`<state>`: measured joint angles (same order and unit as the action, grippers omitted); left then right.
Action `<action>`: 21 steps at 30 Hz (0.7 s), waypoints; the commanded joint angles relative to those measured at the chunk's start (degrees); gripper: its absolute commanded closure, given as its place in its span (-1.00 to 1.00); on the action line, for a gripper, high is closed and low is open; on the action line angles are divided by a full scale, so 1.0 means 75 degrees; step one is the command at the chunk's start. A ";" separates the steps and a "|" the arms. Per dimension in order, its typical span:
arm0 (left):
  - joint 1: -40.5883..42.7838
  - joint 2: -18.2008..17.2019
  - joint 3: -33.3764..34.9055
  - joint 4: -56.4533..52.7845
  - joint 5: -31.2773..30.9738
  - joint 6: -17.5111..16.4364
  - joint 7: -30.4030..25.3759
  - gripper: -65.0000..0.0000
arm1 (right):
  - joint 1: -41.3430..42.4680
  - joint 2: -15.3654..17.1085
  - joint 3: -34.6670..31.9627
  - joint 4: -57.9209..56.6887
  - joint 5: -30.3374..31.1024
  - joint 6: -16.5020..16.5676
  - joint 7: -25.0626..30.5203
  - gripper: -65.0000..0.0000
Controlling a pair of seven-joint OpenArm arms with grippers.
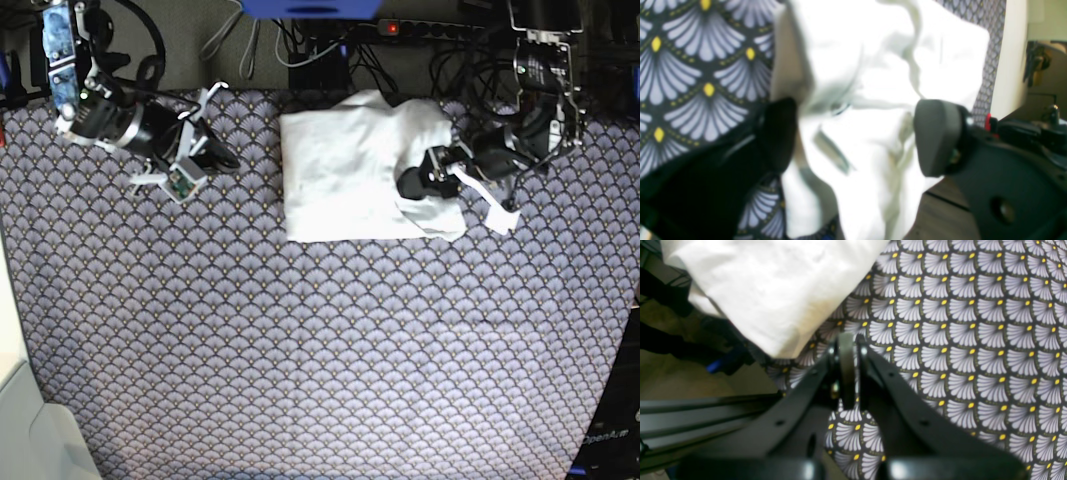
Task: Fold the T-shirt properly
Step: 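Pinch the shirt bundle's edge with the left gripper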
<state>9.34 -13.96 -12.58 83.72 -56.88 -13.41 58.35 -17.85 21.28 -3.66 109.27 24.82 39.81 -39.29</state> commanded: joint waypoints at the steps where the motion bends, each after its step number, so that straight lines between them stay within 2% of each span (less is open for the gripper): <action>1: -0.0021 0.0015 0.0077 -0.0104 0.0135 0.0071 0.0115 -0.45 | 0.0041 0.0076 0.0037 0.0111 0.0143 0.0025 0.0181 1.00; 4: -0.0173 0.0015 0.0089 -0.0326 0.0135 0.0071 0.0103 -0.09 | 0.0053 0.0076 0.0037 0.0111 0.0143 0.0025 0.0181 1.00; 10: -0.0455 0.0015 0.0980 -0.0537 0.0135 0.0082 0.0068 0.89 | 0.0123 0.0076 0.0037 0.0111 0.0143 0.0025 0.0181 1.00; 11: -0.0490 0.0015 0.1085 -0.0502 0.0135 0.0129 0.0068 1.00 | 0.0123 0.0076 0.0037 0.0111 0.0143 0.0025 0.0181 1.00; 17: -0.0877 -0.0009 0.1331 -0.0467 0.0159 0.0164 0.0103 0.98 | 0.0123 0.0076 0.0037 0.0111 0.0143 0.0025 0.0181 1.00; 21: -0.1275 -0.0044 0.1331 -0.0268 0.0557 0.0762 0.0115 0.98 | 0.0123 0.0193 0.0049 0.0111 0.0143 0.0025 0.0181 1.00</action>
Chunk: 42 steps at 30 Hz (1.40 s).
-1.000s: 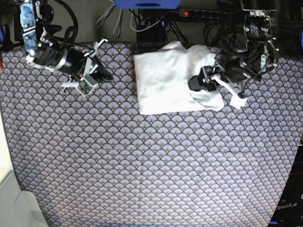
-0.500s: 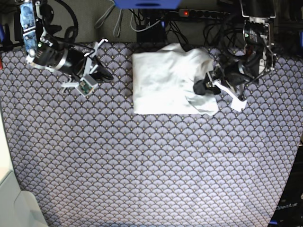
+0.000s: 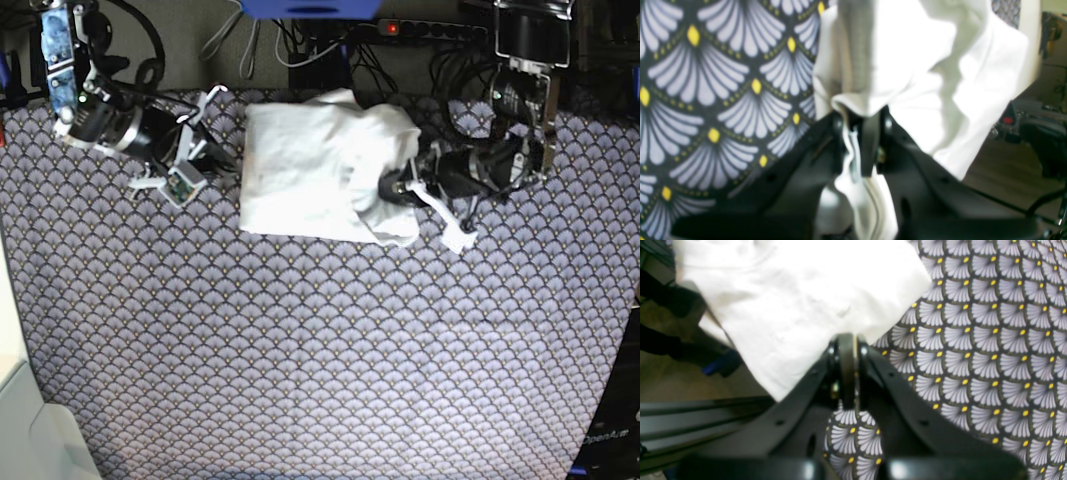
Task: Fold the T-shirt properly
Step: 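Pinch the shirt bundle's edge with the left gripper, then drag the bundle edge with the left gripper to straighten the shirt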
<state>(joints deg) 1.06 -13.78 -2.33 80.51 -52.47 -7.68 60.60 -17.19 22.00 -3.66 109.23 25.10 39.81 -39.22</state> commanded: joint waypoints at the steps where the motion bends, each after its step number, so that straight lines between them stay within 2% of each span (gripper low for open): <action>1: -0.0253 -0.0067 -0.0024 0.0254 0.0109 0.0163 -0.0185 0.98 | 0.0036 0.0120 0.0049 0.0117 0.0105 0.0025 0.0172 1.00; 4: -0.0604 -0.0044 0.0164 0.0489 0.0461 0.0409 0.0096 0.98 | 0.0036 0.0132 0.0049 0.0117 0.0105 0.0025 0.0172 1.00; 9: -0.0991 0.0085 0.0551 0.1005 0.0918 0.0409 0.0377 0.98 | 0.0024 0.0144 0.0060 0.0117 0.0105 0.0025 0.0172 1.00; 16: -0.1378 0.0507 0.1289 0.1180 0.2536 0.0421 0.0459 0.98 | 0.0012 0.0179 0.0084 0.0129 0.0105 0.0025 0.0172 1.00; 19: -0.1378 0.0683 0.1406 0.1180 0.2946 0.0409 0.0459 0.98 | 0.0012 0.0273 0.0084 0.0129 0.0105 0.0025 0.0172 1.00; 26: -0.1284 0.0589 0.1406 0.1180 0.2969 0.0397 0.0483 0.99 | 0.0012 0.0284 0.0084 0.0129 0.0105 0.0025 0.0172 1.00; 32: -0.1261 0.0390 0.1359 0.1298 0.2969 0.0350 0.0975 0.96 | 0.0047 0.0284 0.0084 0.0129 0.0105 0.0025 0.0172 1.00; 35: -0.1179 0.0390 0.0879 0.1626 0.2969 0.0386 0.0987 0.68 | 0.0047 0.0284 0.0084 0.0129 0.0105 0.0025 0.0172 1.00; 37: -0.1085 0.0448 0.0398 0.1684 0.2969 0.0397 0.1045 0.33 | 0.0047 0.0284 0.0072 0.0129 0.0105 0.0025 0.0172 1.00; 39: -0.1061 0.0460 0.0023 0.1684 0.2969 0.0339 0.1045 0.09 | 0.0047 0.0284 0.0060 0.0129 0.0105 0.0025 0.0172 1.00; 42: -0.1061 0.0460 -0.0211 0.1649 0.2958 0.0315 0.1034 -0.04 | 0.0047 0.0284 0.0060 0.0129 0.0105 0.0025 0.0172 1.00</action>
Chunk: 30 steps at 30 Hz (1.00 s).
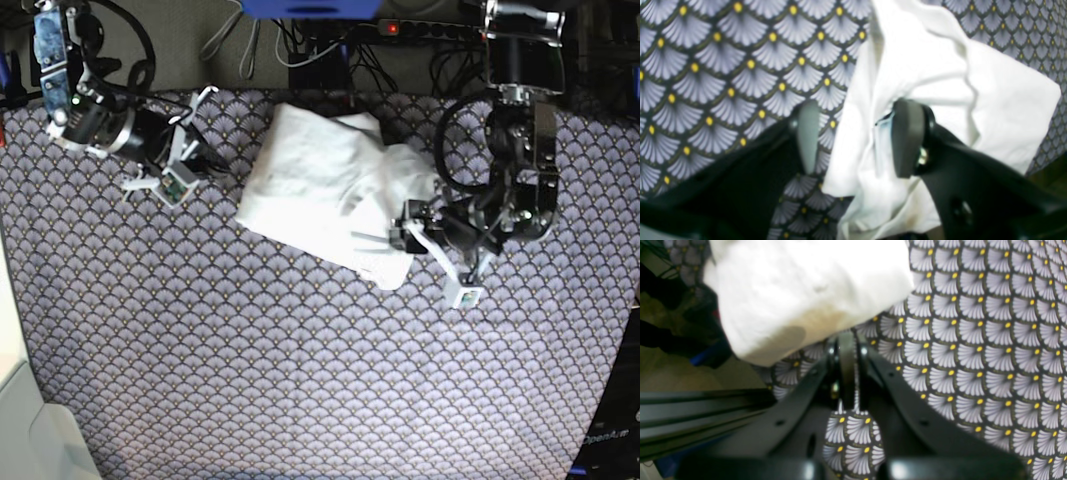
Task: Fold the T-shirt properly
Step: 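Drag the bundle edge with the left gripper to straighten the shirt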
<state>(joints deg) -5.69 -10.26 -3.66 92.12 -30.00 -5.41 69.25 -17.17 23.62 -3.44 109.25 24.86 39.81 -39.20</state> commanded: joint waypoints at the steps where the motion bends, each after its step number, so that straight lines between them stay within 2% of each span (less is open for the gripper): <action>1: -0.0161 -0.0009 -0.0033 0.0067 -0.0038 0.0012 -0.0120 -0.05 | 0.0044 0.0069 0.0031 0.0126 0.0137 0.0025 0.0169 1.00; 4: -0.0161 0.0003 -0.0033 0.0020 -0.0226 0.0012 -0.0179 -0.05 | 0.0044 0.0069 0.0031 0.0126 0.0137 0.0025 0.0169 1.00; 10: -0.0220 -0.0009 -0.0045 -0.0391 -0.1304 0.0012 -0.0214 -0.05 | 0.0044 0.0069 0.0031 0.0126 0.0137 0.0025 0.0169 1.00; 26: -0.0337 -0.0126 -0.0069 -0.0520 -0.1351 0.0012 -0.0191 -0.06 | 0.0056 0.0069 0.0031 0.0126 0.0137 0.0025 0.0169 1.00; 27: -0.0325 -0.0232 -0.0033 -0.0520 -0.1363 0.0012 -0.0191 -0.12 | 0.0056 0.0069 0.0031 0.0126 0.0137 0.0025 0.0169 1.00; 30: -0.0313 -0.0361 -0.0022 -0.0520 -0.1421 0.0012 -0.0202 -0.47 | 0.0056 0.0069 0.0031 0.0126 0.0137 0.0025 0.0169 1.00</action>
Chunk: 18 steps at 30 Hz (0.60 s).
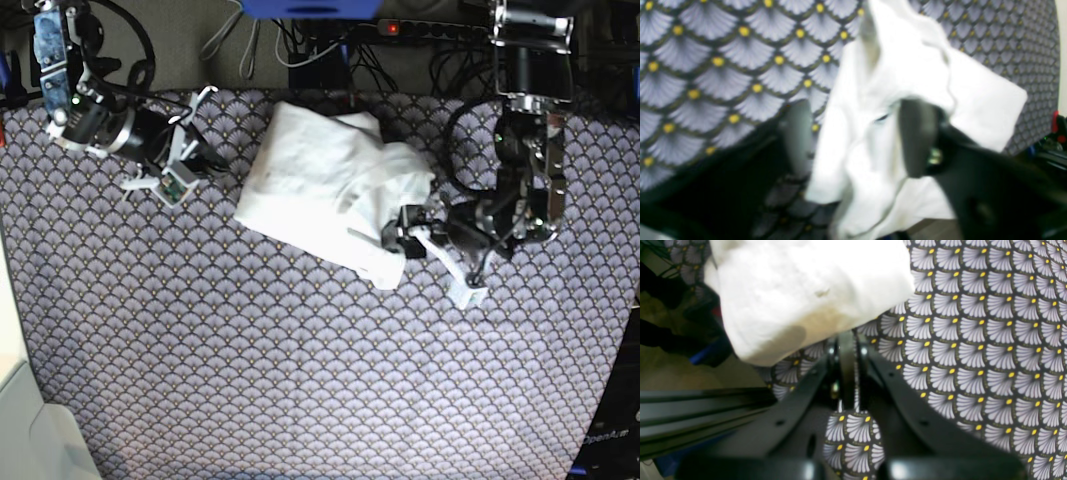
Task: Fold the T-shirt properly
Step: 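Drag the bundle edge with the left gripper to straighten the shirt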
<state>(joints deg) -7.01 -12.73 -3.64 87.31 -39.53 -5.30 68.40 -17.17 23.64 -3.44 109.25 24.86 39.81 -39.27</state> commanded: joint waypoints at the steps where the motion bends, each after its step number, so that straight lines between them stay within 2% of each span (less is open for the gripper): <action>1: -0.0139 -0.0031 -0.0025 0.0122 -0.0151 -0.0002 -0.0089 -0.59 | 0.0056 0.0066 0.0031 0.0126 0.0137 0.0025 0.0178 1.00; 4: -0.0139 -0.0055 -0.0025 0.0122 -0.0151 -0.0002 -0.0077 -0.77 | 0.0056 0.0066 0.0031 0.0126 0.0137 0.0025 0.0178 1.00; 9: -0.0209 0.0004 0.0093 -0.0171 -0.0163 -0.0014 -0.0054 -0.77 | 0.0068 0.0066 0.0031 0.0126 0.0137 0.0025 0.0178 1.00; 14: -0.0420 0.0004 0.0620 -0.0875 -0.0163 -0.0612 -0.0089 -0.77 | 0.0068 0.0066 0.0031 0.0126 0.0137 0.0025 0.0178 1.00; 18: -0.0467 0.0016 0.0690 -0.1051 -0.0151 -0.0671 -0.0100 -0.77 | 0.0068 0.0066 0.0031 0.0126 0.0137 0.0025 0.0178 1.00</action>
<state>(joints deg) -9.23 -12.38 1.58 78.67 -40.12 -10.13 68.12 -17.04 23.64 -3.44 109.25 24.84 39.81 -39.27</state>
